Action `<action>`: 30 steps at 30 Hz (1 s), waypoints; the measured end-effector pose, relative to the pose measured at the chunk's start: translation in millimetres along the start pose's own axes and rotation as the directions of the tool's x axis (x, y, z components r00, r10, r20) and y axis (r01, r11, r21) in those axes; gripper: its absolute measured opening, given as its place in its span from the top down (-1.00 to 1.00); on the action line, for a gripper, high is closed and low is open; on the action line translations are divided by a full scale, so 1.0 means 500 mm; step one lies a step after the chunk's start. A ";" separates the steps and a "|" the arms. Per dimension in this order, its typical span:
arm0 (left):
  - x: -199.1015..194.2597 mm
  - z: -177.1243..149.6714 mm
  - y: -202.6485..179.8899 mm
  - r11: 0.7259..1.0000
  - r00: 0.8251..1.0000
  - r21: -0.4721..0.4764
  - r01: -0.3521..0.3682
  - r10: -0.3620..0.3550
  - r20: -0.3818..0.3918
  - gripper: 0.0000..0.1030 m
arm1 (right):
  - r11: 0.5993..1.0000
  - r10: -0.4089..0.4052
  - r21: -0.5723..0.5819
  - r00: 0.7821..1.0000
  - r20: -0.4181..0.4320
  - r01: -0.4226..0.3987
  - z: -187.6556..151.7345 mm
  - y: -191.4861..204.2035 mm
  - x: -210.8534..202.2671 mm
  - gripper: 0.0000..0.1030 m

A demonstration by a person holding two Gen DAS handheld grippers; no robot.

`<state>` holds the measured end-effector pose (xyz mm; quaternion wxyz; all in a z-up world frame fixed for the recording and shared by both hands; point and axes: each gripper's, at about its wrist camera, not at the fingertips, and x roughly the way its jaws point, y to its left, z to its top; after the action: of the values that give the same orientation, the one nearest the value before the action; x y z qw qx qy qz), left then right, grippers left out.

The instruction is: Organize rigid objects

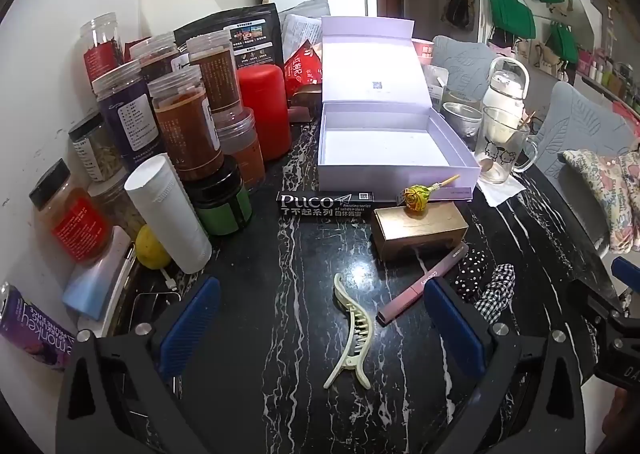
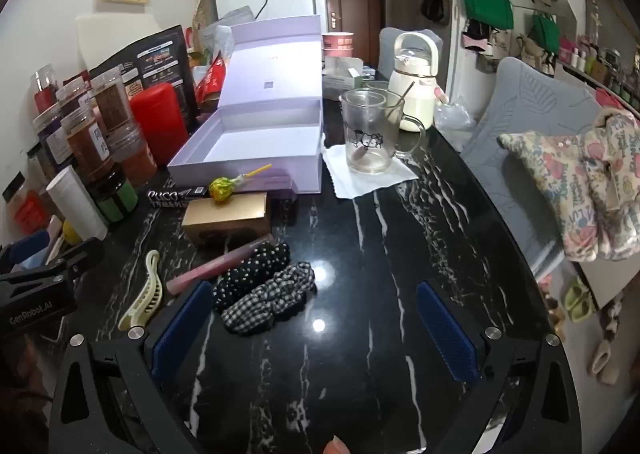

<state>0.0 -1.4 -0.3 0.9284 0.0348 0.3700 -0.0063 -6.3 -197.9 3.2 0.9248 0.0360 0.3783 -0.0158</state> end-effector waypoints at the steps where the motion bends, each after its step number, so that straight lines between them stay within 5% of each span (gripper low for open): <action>1: 0.000 0.000 -0.001 1.000 1.000 0.002 -0.002 0.002 0.001 -1.00 | 1.000 0.001 0.000 1.000 -0.001 -0.001 0.000 -0.001 0.001 -1.00; 30: -0.005 0.006 -0.009 0.999 0.998 0.010 0.053 -0.053 0.026 -1.00 | 0.999 0.025 -0.019 1.000 0.011 -0.025 0.001 0.005 0.009 -1.00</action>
<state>0.2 -6.0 3.1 0.9326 0.0290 0.3583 -0.0332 -2.7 -195.5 0.6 0.9273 0.0318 0.3730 -0.0006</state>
